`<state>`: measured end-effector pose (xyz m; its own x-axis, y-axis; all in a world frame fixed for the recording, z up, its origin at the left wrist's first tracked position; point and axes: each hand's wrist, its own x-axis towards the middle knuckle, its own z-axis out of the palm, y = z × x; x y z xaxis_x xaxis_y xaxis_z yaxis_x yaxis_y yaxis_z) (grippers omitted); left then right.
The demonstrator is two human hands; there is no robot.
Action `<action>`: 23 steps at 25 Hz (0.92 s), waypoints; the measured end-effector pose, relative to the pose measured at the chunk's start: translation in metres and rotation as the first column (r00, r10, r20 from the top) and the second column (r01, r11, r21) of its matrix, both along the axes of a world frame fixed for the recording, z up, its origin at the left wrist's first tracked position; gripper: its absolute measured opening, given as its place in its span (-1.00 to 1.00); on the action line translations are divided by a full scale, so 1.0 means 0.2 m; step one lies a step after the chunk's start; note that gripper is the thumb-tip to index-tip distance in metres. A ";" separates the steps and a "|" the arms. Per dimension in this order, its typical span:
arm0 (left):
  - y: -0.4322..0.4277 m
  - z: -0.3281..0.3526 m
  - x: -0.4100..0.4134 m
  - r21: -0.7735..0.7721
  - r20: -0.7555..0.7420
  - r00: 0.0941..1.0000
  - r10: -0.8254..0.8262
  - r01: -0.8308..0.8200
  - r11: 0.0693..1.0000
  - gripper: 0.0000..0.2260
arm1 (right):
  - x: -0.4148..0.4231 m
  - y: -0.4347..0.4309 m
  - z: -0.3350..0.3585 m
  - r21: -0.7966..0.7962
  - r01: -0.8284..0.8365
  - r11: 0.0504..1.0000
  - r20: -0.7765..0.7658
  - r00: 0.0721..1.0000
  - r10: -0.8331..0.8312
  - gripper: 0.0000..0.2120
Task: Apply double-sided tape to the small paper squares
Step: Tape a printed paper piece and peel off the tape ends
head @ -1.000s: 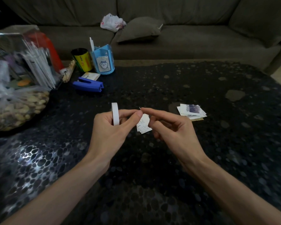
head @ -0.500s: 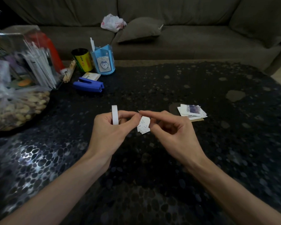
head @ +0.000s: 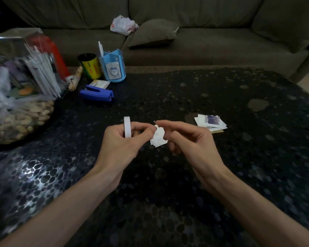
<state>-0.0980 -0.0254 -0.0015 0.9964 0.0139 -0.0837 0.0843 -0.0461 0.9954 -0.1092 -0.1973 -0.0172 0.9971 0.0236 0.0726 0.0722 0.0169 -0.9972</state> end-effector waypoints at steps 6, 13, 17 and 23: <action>0.00 0.00 0.00 -0.053 -0.032 0.999 -0.007 0.005 0.999 -0.90 | -0.01 0.00 0.00 -0.184 0.024 0.983 0.144 0.990 0.003 -0.66; 0.01 -0.01 0.01 -0.084 -0.068 0.997 -0.024 0.018 0.996 -0.89 | -0.01 0.00 0.00 -0.226 0.062 0.972 0.186 0.982 -0.020 -0.63; 0.01 -0.02 0.01 -0.088 -0.077 0.997 -0.029 0.022 0.996 -0.89 | -0.01 0.00 0.00 -0.232 0.074 0.970 0.197 0.980 -0.027 -0.65; 0.02 -0.03 0.02 -0.114 -0.092 0.993 -0.068 0.058 0.992 -0.87 | 0.00 -0.01 0.00 -0.241 0.073 0.968 0.184 0.983 -0.028 -0.64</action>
<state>-0.0940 -0.0209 -0.0072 0.9824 -0.0633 -0.1756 0.1792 0.0563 0.9822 -0.1097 -0.1985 -0.0178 0.9690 0.0129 0.2467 0.2427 -0.2355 -0.9411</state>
